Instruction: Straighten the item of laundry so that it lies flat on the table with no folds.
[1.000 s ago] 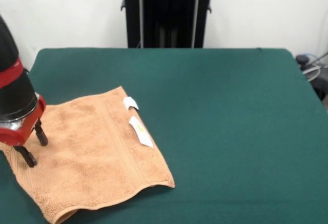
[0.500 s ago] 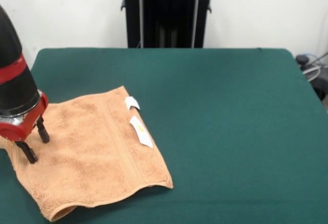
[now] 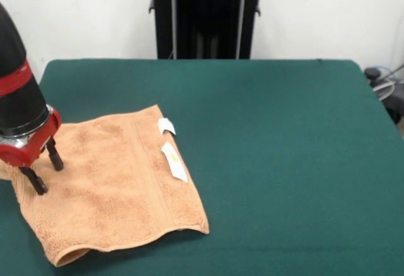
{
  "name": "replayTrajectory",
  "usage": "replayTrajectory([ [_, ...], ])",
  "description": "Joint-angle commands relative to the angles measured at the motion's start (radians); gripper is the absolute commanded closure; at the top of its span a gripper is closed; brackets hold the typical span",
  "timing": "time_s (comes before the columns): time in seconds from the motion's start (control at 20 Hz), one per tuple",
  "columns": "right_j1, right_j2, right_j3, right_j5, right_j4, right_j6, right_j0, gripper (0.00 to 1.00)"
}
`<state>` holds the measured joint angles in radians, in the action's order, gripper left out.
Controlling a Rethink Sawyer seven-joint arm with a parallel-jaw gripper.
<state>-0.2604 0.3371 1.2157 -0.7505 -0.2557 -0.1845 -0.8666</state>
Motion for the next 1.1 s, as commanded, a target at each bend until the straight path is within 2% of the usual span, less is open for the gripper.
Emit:
replayTrajectory([
  [0.05,0.113,-0.167,0.256,-0.035,-0.033,0.370,-0.003,0.00],
  [0.35,0.093,-0.206,0.302,-0.029,0.014,0.398,0.016,0.00],
  [0.7,0.075,-0.210,0.360,0.027,0.071,0.399,0.010,0.00],
  [1.1,0.063,-0.218,0.351,0.030,0.098,0.361,0.028,0.00],
])
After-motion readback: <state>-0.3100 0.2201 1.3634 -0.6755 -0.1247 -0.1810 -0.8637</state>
